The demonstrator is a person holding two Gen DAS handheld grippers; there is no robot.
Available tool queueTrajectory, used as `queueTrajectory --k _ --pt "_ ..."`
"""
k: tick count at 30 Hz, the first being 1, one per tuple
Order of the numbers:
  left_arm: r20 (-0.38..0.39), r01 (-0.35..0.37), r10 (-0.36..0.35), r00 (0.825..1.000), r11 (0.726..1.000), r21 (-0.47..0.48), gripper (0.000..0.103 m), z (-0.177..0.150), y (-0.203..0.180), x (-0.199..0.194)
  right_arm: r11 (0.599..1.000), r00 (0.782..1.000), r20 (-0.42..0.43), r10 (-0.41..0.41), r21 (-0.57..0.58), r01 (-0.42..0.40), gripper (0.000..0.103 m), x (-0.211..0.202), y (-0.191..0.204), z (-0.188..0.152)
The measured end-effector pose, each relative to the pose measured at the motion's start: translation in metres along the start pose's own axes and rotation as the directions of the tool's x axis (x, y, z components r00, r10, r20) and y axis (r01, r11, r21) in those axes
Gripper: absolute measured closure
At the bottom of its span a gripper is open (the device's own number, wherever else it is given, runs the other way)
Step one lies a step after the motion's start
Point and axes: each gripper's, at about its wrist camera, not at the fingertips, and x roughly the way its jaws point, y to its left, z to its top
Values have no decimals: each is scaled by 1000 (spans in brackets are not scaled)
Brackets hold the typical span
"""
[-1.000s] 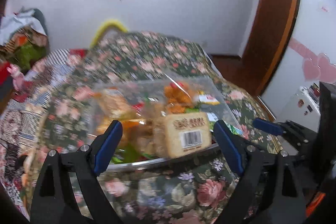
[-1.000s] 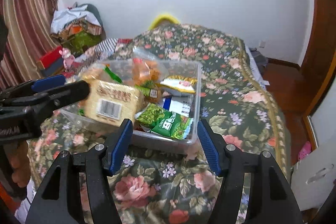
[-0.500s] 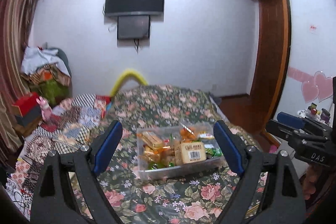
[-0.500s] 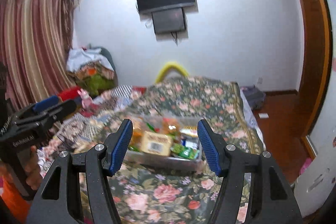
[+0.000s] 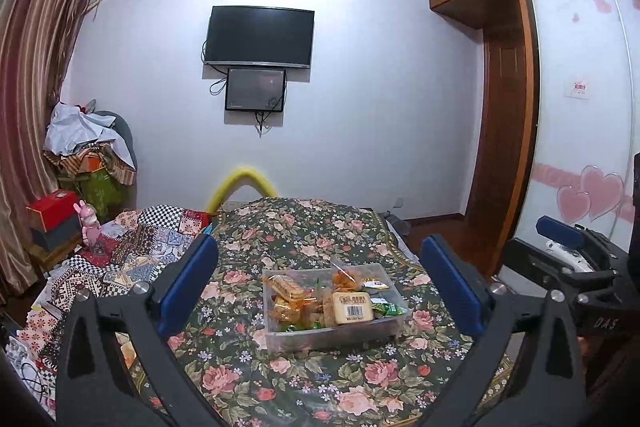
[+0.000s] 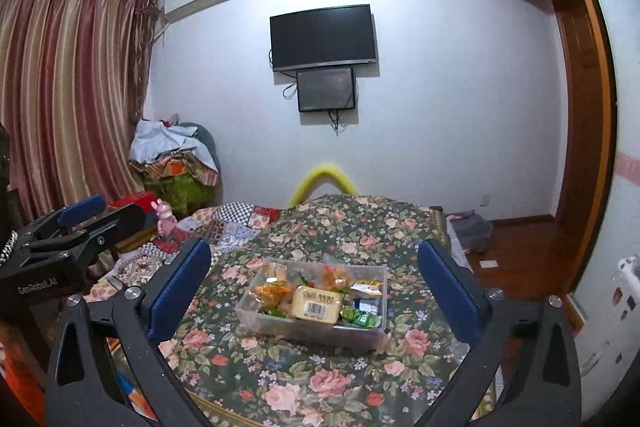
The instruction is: Organize snacks
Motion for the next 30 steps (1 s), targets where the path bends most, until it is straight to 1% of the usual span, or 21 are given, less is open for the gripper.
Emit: queueTrajectory --k 11,30 --pt "2 -11 11 1000 1000 3 0 -4 -1 -2 1000 1000 -5 10 5 -10 0 -8 2 -5" --pt "-3 -3 3 1000 1000 4 0 -8 0 3 1000 1000 4 -11 29 11 0 -12 -1 -3"
